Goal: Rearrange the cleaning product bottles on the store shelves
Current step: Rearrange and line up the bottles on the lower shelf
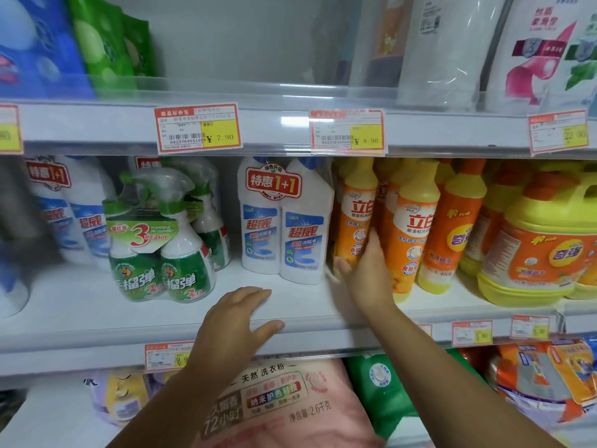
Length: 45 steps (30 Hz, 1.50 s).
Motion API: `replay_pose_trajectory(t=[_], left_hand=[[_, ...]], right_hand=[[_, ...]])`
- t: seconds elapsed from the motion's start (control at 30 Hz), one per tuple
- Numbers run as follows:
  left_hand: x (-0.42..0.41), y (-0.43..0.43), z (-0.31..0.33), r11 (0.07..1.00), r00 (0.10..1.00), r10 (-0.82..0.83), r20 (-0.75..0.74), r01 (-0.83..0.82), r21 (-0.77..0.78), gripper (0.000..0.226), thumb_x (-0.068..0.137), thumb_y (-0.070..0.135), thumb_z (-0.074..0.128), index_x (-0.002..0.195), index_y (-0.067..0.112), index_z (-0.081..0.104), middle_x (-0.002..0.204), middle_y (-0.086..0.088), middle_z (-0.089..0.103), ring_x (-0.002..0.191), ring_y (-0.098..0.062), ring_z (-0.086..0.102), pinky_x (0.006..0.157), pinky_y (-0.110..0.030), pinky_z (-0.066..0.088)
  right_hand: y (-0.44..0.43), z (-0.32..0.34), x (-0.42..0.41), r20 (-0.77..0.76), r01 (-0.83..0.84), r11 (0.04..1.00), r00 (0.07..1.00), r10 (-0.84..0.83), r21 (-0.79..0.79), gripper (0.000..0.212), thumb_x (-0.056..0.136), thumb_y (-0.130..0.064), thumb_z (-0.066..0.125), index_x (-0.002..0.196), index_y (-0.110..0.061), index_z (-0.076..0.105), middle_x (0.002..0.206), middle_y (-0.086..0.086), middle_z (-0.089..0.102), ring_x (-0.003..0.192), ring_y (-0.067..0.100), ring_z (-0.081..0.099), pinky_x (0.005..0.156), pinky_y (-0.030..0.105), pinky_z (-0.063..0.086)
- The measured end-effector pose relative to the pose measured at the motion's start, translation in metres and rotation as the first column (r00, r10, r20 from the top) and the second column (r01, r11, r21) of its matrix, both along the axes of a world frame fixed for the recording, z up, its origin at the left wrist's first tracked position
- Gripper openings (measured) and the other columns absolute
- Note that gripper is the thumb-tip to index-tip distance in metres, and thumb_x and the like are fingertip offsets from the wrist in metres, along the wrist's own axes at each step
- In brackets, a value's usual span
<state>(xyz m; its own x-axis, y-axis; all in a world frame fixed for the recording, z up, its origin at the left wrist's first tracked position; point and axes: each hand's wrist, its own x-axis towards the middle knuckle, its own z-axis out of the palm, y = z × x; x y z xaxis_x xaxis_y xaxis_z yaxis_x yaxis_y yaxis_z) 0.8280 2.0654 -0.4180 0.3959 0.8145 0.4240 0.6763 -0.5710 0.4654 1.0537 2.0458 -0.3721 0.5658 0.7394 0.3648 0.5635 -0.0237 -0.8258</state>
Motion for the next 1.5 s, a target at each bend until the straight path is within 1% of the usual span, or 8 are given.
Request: replay_pose_trajectory(t=[0.23, 0.47, 0.57, 0.67, 0.77, 0.93, 1.17, 1.5], left_hand=[[-0.004, 0.003, -0.004, 1.0, 1.0, 0.009, -0.013, -0.009, -0.001, 0.059, 0.079, 0.058, 0.058, 0.131, 0.034, 0.048, 0.135, 0.017, 0.047, 0.121, -0.002, 0.039, 0.101, -0.021, 0.027], [-0.006, 0.004, -0.004, 1.0, 1.0, -0.001, -0.022, 0.001, 0.013, 0.058, 0.078, 0.059, 0.059, 0.129, 0.033, 0.051, 0.132, 0.017, 0.05, 0.118, -0.003, 0.042, 0.099, -0.021, 0.03], [-0.006, 0.004, -0.001, 1.0, 1.0, -0.002, -0.026, 0.003, 0.008, 0.058, 0.076, 0.058, 0.061, 0.128, 0.033, 0.052, 0.132, 0.017, 0.051, 0.116, -0.003, 0.043, 0.098, -0.021, 0.031], [-0.006, 0.003, 0.003, 1.0, 1.0, 0.002, -0.027, -0.002, 0.0, 0.058, 0.076, 0.057, 0.063, 0.128, 0.033, 0.052, 0.132, 0.017, 0.05, 0.116, -0.003, 0.044, 0.097, -0.022, 0.032], [-0.003, -0.003, 0.005, 1.0, 1.0, 0.003, -0.023, -0.003, 0.0, 0.055, 0.077, 0.052, 0.065, 0.127, 0.032, 0.054, 0.13, 0.016, 0.052, 0.115, -0.004, 0.046, 0.096, -0.022, 0.033], [-0.003, -0.008, 0.006, 1.0, 1.0, 0.005, -0.029, -0.005, -0.007, 0.052, 0.078, 0.048, 0.067, 0.126, 0.03, 0.056, 0.129, 0.015, 0.054, 0.113, -0.005, 0.047, 0.096, -0.022, 0.034], [-0.003, -0.006, 0.008, 0.999, 1.0, 0.016, -0.024, -0.017, -0.029, 0.056, 0.076, 0.049, 0.068, 0.127, 0.031, 0.054, 0.13, 0.016, 0.052, 0.115, -0.006, 0.046, 0.098, -0.024, 0.034], [-0.003, -0.008, 0.008, 1.0, 0.999, 0.015, -0.031, -0.016, -0.024, 0.054, 0.077, 0.048, 0.067, 0.127, 0.031, 0.054, 0.13, 0.016, 0.052, 0.116, -0.005, 0.045, 0.097, -0.022, 0.032]], right_hand=[[0.021, -0.01, 0.006, -0.037, 0.086, 0.995, 0.995, -0.088, -0.052, 0.054, 0.084, -0.018, 0.069, 0.129, -0.015, 0.04, 0.127, 0.01, 0.058, 0.115, 0.032, 0.057, 0.095, 0.04, 0.043], [0.008, -0.008, 0.0, -0.011, 0.055, 0.992, 0.998, -0.056, -0.114, 0.059, 0.084, -0.022, 0.069, 0.134, -0.014, 0.038, 0.131, 0.01, 0.056, 0.117, 0.03, 0.055, 0.095, 0.035, 0.041], [-0.015, -0.005, -0.003, 0.082, 0.038, 0.998, 0.996, -0.034, -0.045, 0.05, 0.086, -0.024, 0.067, 0.131, -0.016, 0.045, 0.126, 0.005, 0.058, 0.114, 0.024, 0.056, 0.094, 0.033, 0.043], [-0.039, 0.001, -0.001, 0.178, 0.137, 0.983, 0.971, -0.158, 0.125, 0.027, 0.086, -0.026, 0.066, 0.106, -0.016, 0.053, 0.106, 0.001, 0.057, 0.098, 0.021, 0.055, 0.077, 0.031, 0.042], [-0.055, 0.009, 0.012, 0.119, 0.331, 0.903, 0.92, -0.374, 0.274, 0.04, 0.077, -0.023, 0.075, 0.104, -0.011, 0.048, 0.105, 0.006, 0.049, 0.1, 0.027, 0.05, 0.078, 0.035, 0.042], [-0.058, -0.001, 0.035, -0.044, 0.28, 0.959, 0.959, -0.278, 0.038, 0.081, 0.072, -0.028, 0.08, 0.137, -0.02, 0.032, 0.131, 0.002, 0.051, 0.115, 0.023, 0.054, 0.091, 0.046, 0.047], [-0.049, -0.011, 0.049, 0.004, 0.282, 0.959, 0.959, -0.282, -0.038, 0.062, 0.078, -0.032, 0.074, 0.131, -0.024, 0.042, 0.125, 0.001, 0.058, 0.109, 0.024, 0.058, 0.085, 0.04, 0.047], [-0.043, -0.013, 0.058, 0.061, 0.312, 0.95, 0.948, -0.311, -0.012, 0.065, 0.078, -0.03, 0.075, 0.134, -0.022, 0.043, 0.126, 0.007, 0.051, 0.107, 0.028, 0.056, 0.084, 0.043, 0.049]])
